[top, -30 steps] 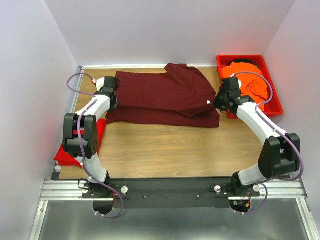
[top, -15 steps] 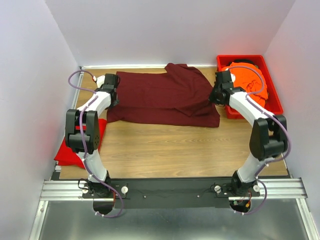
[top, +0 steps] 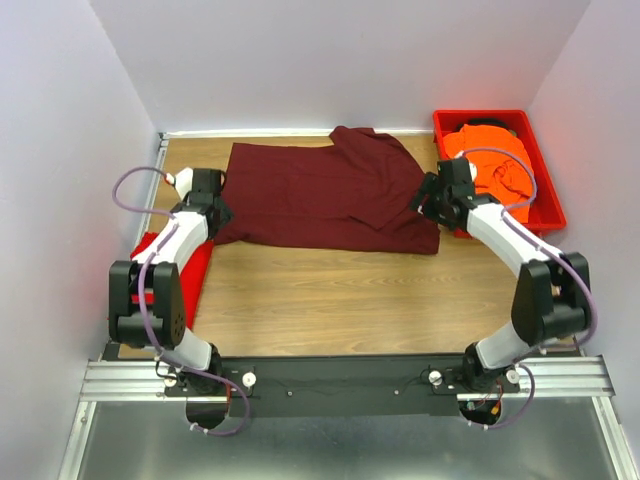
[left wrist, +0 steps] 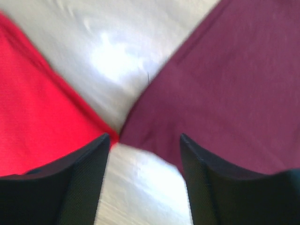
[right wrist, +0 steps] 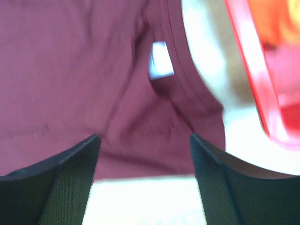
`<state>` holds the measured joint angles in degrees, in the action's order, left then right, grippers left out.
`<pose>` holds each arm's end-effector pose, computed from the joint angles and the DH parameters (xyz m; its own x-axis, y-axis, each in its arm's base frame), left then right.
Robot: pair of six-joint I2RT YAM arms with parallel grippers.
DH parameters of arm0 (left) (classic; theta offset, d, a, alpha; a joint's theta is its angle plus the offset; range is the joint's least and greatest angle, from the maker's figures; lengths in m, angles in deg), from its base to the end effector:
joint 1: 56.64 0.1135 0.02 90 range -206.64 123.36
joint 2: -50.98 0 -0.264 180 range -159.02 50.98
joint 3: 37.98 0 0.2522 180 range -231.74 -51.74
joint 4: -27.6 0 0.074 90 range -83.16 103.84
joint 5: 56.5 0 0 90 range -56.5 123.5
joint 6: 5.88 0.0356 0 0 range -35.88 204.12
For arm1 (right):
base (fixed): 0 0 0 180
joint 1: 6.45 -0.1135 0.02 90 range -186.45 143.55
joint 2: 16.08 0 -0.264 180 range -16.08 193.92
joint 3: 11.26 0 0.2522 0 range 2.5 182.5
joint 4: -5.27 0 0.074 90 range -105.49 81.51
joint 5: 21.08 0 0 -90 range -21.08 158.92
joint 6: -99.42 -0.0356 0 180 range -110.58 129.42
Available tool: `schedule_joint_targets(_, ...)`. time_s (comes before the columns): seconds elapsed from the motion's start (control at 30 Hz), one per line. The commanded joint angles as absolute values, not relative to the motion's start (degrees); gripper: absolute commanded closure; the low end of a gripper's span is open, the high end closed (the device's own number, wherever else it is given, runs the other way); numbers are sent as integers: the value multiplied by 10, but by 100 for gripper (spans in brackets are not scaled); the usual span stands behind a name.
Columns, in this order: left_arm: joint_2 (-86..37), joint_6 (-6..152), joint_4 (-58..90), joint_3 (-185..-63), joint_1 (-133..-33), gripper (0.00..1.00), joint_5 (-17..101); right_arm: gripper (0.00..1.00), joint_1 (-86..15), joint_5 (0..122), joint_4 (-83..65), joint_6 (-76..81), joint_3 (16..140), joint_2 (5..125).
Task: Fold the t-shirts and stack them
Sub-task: Fold the tshirt
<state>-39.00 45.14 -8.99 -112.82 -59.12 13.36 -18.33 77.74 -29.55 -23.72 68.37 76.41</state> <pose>0.3301 -0.0020 0.2273 -0.5013 -0.5694 -0.6515 -0.6274 0.7577 -0.1795 0.3445 0.0669 0.2404 -0.6618 0.4128 -0.6257 0.3098 0.9107 0.2731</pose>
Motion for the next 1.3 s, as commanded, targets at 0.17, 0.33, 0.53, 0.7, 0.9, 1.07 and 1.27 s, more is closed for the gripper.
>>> schedule_joint_targets(0.17, -350, 350, 1, -989, -611, 41, 208, 24, -179, 726, -272, -285, 529, 655)
schedule_joint_targets(0.33, -391, 347, 34, -1003, -609, 45, 230, 24, -179, 756, -262, -293, 508, 664)
schedule_joint_targets(0.53, -415, 359, 46, -1003, -589, 47, 230, 25, -178, 747, -243, -299, 504, 698)
schedule_joint_targets(0.7, -416, 378, 52, -991, -571, 47, 227, 25, -179, 757, -236, -297, 494, 699)
schedule_joint_targets(0.9, -415, 383, 53, -986, -546, 47, 221, 25, -179, 771, -235, -291, 477, 697)
schedule_joint_targets(1.07, -414, 385, 56, -986, -540, 47, 220, 25, -179, 779, -234, -289, 472, 698)
schedule_joint_targets(1.27, -419, 385, 57, -987, -538, 53, 211, 25, -178, 794, -234, -285, 472, 702)
